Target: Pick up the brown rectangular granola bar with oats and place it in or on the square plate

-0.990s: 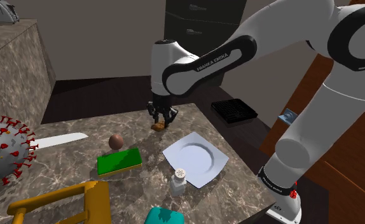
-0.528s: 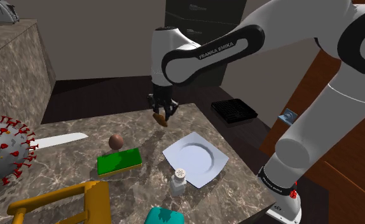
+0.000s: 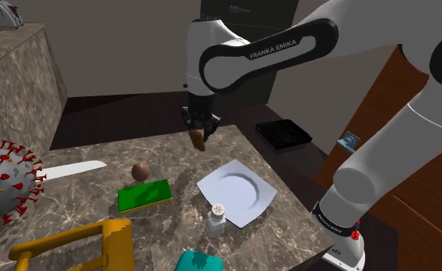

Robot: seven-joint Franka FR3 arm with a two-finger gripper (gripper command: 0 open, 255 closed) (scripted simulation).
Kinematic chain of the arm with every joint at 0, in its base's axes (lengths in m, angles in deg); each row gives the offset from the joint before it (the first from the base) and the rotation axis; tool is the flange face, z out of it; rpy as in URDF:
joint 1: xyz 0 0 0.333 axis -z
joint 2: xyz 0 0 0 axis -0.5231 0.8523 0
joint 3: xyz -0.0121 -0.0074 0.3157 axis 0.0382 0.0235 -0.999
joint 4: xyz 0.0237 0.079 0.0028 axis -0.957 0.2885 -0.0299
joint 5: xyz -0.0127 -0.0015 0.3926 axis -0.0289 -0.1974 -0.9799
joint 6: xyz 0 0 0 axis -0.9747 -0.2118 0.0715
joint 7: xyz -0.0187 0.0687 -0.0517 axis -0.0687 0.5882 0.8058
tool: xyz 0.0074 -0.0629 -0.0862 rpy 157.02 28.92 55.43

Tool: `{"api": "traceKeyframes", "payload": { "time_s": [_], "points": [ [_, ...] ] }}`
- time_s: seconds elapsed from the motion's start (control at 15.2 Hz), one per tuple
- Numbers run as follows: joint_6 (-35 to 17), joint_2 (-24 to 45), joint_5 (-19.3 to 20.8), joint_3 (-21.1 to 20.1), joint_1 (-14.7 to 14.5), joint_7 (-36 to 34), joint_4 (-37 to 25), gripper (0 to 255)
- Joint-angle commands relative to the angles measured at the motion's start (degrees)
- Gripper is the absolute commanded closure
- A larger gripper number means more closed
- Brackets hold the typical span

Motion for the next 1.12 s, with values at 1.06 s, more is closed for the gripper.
{"api": "traceKeyframes", "payload": {
  "time_s": [1.06],
  "points": [
    [6.34, -35.01, -19.10, 3.46, -15.38, 2.60, 26.58, 255]
  ]
}}
